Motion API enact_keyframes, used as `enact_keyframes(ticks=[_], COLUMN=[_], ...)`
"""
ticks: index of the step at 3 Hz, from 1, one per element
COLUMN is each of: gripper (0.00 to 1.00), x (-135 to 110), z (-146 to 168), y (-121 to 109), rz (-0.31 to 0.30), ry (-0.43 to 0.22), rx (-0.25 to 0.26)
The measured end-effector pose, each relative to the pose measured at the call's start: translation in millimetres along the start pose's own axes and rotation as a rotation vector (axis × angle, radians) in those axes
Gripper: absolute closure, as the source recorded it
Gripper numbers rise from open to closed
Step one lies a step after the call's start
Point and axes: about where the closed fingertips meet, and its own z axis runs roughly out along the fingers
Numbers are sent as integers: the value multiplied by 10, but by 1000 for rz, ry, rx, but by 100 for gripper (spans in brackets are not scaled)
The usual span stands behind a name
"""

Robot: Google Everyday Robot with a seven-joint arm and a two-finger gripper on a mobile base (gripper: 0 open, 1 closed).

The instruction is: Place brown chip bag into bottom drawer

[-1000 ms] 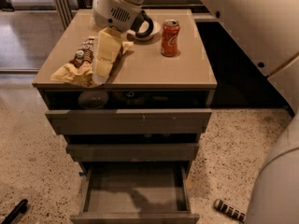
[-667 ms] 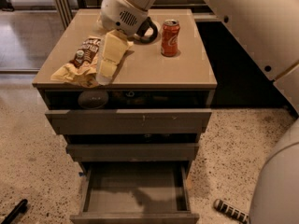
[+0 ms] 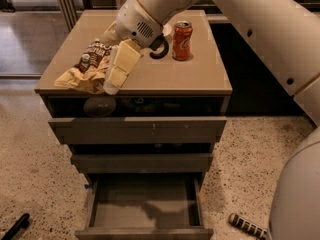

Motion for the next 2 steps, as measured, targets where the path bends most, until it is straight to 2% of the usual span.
enact_keyframes(ticks=[2], gripper=[0], x=[-316], z=[22], y=[-563], rz=[-14], ry=[27], rx=[40])
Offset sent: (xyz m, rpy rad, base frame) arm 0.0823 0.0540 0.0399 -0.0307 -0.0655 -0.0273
